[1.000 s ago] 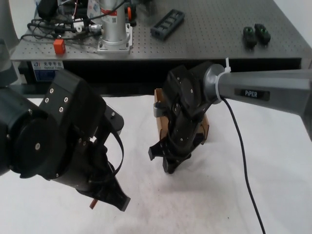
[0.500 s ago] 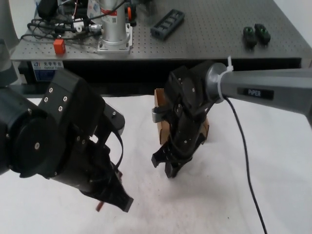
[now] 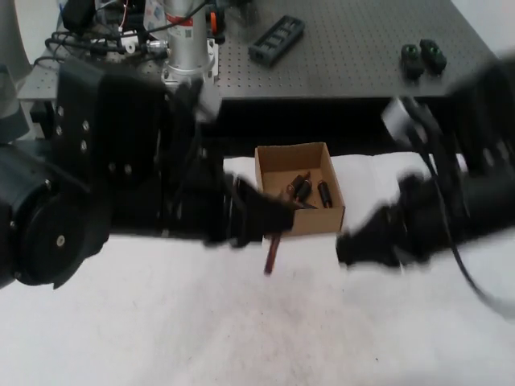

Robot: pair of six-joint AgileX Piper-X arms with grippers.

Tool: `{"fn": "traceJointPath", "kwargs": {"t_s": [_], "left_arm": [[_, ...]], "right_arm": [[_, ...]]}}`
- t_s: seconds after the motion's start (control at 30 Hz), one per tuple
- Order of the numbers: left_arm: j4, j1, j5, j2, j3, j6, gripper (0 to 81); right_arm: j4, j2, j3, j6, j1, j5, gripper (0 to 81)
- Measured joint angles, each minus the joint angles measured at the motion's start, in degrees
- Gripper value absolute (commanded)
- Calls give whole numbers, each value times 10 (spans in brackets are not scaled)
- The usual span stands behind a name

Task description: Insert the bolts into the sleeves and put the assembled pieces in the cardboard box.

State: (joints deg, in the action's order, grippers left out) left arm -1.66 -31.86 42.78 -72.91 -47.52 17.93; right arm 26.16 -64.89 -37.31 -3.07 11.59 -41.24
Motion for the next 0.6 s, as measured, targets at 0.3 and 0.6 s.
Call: {"fn": "traceJointPath", "kwargs": {"t_s": [0.3, 0.6], "left_arm": [[114, -6, 8, -7, 0, 104, 7], [114, -7, 14, -15, 1, 121, 7]], "right_arm": [[-411, 29, 142, -228, 118, 11, 8], [-511, 29, 142, -272, 118, 52, 8]]}}
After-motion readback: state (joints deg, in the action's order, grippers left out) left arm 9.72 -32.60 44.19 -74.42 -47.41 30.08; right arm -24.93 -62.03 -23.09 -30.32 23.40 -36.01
